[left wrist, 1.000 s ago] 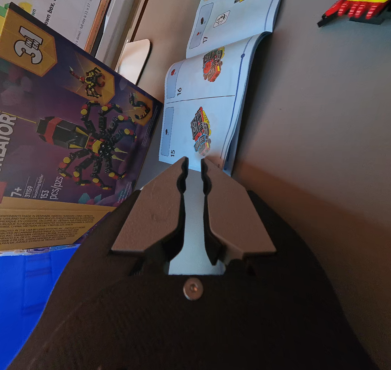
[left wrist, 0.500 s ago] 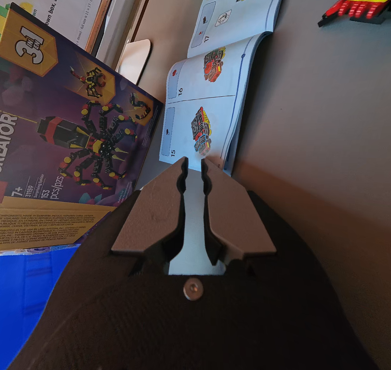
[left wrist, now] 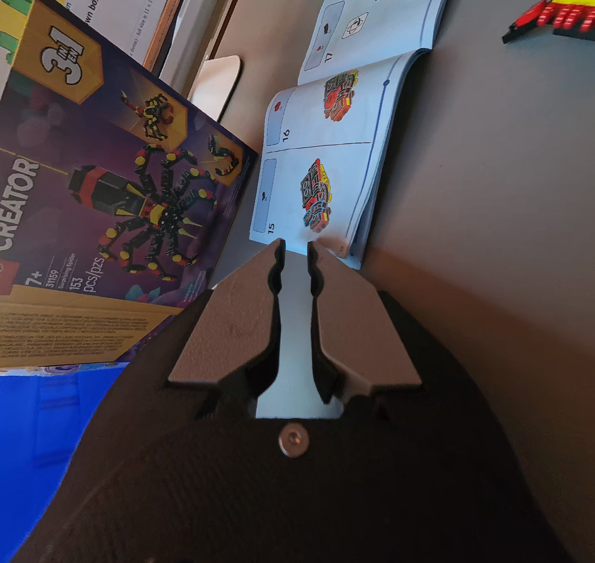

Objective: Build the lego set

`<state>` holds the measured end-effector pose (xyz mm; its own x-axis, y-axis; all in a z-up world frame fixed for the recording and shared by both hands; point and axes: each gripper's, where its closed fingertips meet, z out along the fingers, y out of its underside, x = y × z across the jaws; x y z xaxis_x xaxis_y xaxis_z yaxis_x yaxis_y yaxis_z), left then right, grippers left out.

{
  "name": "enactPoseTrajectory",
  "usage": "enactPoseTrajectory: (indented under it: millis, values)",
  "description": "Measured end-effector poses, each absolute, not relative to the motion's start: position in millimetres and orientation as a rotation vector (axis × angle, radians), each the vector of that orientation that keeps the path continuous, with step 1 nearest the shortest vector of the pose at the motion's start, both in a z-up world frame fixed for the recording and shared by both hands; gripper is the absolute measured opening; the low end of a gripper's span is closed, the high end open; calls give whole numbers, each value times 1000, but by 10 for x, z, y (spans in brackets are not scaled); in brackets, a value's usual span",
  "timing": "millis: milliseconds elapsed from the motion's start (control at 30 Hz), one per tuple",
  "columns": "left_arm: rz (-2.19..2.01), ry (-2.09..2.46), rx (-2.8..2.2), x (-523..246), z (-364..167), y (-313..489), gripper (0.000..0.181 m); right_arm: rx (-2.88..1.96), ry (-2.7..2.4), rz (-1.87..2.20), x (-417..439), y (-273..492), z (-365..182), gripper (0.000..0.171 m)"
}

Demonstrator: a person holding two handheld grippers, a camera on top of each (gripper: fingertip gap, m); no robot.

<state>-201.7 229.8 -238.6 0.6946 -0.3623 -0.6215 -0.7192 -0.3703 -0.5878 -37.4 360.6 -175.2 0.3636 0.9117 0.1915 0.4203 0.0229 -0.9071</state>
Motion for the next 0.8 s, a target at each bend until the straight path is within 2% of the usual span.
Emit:
enactPoseTrajectory:
  millis: [33,300,633,733,800]
  values:
    - [492,828,-1986,-2019,-2379,2300,11,-1559,-1198,601,-349,3617,-1681,49]
    - [492,762,-1958,-2059,-2281,2321,11,-1433,-1060,690,-215,3615,-1336,50]
    - [476,752,-1954,-2047,-2256,2315,11,-1363,-1105,714,-248,3462,-1255,53]
    - [463,763,-1962,-2029,-2283,2310,11,-1352,-1200,777,-290,3307,-1288,42]
    - [459,767,-1972,-2036,-2305,2308,11,-1331,-1306,862,-339,3116,-1326,43]
